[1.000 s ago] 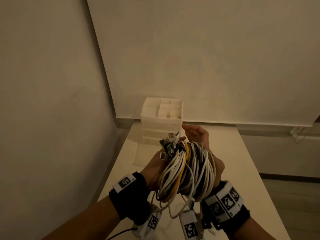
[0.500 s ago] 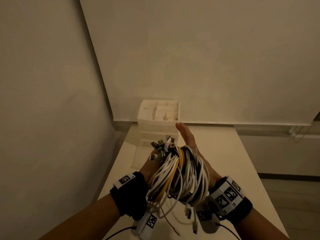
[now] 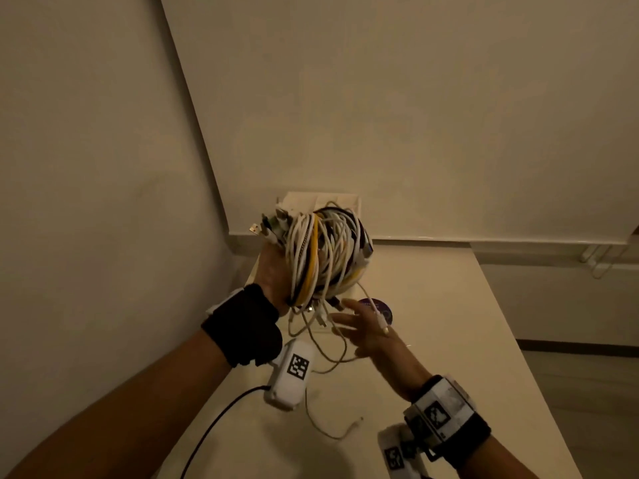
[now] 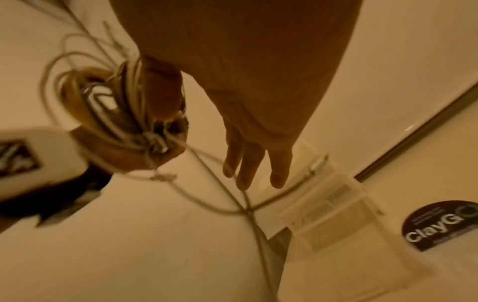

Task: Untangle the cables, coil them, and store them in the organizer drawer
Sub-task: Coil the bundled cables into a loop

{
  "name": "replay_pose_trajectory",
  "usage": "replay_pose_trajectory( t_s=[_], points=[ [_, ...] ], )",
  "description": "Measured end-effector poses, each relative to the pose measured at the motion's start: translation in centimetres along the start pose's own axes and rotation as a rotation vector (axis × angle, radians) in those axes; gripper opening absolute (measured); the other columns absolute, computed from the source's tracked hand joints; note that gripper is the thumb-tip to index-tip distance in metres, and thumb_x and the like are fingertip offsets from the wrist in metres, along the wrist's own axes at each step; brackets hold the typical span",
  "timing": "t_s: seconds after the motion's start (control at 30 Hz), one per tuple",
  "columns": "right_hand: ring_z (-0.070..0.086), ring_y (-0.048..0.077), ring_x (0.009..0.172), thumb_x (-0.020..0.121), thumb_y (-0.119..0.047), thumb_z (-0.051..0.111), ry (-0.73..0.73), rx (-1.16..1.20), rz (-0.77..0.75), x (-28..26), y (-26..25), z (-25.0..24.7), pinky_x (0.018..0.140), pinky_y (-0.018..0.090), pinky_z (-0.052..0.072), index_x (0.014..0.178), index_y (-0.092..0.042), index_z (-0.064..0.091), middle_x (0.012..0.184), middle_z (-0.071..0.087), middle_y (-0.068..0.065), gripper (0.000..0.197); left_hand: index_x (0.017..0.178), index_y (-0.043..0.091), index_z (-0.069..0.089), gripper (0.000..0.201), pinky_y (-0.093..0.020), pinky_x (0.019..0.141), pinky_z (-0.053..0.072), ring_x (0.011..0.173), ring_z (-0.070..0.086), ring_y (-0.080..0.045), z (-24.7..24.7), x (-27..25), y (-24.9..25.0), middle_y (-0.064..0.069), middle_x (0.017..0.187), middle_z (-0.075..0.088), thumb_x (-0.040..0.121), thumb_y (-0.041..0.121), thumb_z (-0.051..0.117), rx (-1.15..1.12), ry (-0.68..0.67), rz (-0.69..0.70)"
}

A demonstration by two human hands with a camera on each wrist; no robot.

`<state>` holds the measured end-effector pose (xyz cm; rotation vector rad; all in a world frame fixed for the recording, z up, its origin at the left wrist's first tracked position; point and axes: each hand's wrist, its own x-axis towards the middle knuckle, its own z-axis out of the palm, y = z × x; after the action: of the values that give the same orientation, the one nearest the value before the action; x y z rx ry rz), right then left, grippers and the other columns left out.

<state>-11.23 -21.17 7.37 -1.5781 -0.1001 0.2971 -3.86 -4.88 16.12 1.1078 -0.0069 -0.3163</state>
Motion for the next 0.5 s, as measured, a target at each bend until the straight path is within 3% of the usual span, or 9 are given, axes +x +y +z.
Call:
replay_pose_trajectory(
  t_s=[0.07,0.13,0.2,0.27,0.37,0.5],
  points=[
    [0.05,0.013,0.127,0.062,-0.012,0.054,-0.06,-0.035,0.002,0.4,-0.3,1.3,0.093,0.028,0.047,0.141,-0.031,0.035,0.133,0.057,-0.001,0.083,0.094,0.015,0.066,0.046,-0.04,0.08,0.058,0.078,0.069,-0.022,0.2,0.0,0.3,-0.006,0.086,0.071,0.102,0.038,0.026,0.022,-0.007,0.041],
    [0.053,0.009,0.123,0.069,-0.013,0.055,-0.05,-0.124,-0.054,1.1,-1.1,2.6,0.096,0.036,0.049,0.141,-0.03,0.035,0.129,0.06,-0.001,0.077,0.106,0.01,0.067,0.045,-0.046,0.085,0.056,0.08,0.069,-0.022,0.9,-0.3,0.2,-0.007,0.09,0.07,0.097,0.042,0.038,0.068,-0.005,0.107],
    [0.062,0.011,0.107,0.08,-0.017,0.061,0.022,-0.264,-0.098,1.5,-1.9,3.7,0.092,0.042,0.053,0.131,-0.026,0.045,0.113,0.066,-0.001,0.054,0.114,0.008,0.06,0.052,-0.047,0.088,0.053,0.085,0.066,-0.023,1.2,-0.7,0.2,-0.009,0.096,0.065,0.079,0.047,0.057,0.119,0.015,0.157],
    [0.068,0.016,0.081,0.085,-0.022,0.064,0.102,-0.356,-0.131,1.4,-2.2,4.7,0.076,0.046,0.058,0.11,-0.019,0.055,0.091,0.07,0.004,0.027,0.111,0.01,0.059,0.063,-0.045,0.086,0.053,0.094,0.064,-0.029,1.2,-0.6,0.2,-0.013,0.101,0.064,0.064,0.052,0.06,0.099,0.026,0.177],
    [0.062,0.016,0.055,0.093,-0.027,0.058,0.133,-0.429,-0.134,0.1,-2.2,5.1,0.057,0.04,0.057,0.096,-0.017,0.056,0.071,0.067,0.007,0.011,0.116,0.008,0.057,0.051,-0.05,0.096,0.048,0.112,0.058,-0.04,0.0,0.0,0.3,-0.013,0.103,0.061,0.079,0.043,0.051,0.108,0.185,0.205],
    [0.059,0.009,0.061,0.096,-0.03,0.052,0.129,-0.699,-0.192,-2.6,-2.3,3.0,0.064,0.03,0.053,0.102,-0.027,0.057,0.068,0.062,-0.005,0.008,0.112,0.019,0.062,0.051,-0.053,0.103,0.042,0.109,0.061,-0.031,-2.5,0.6,1.2,-0.008,0.106,0.068,0.097,0.052,0.027,-0.07,0.172,0.141]
  ],
)
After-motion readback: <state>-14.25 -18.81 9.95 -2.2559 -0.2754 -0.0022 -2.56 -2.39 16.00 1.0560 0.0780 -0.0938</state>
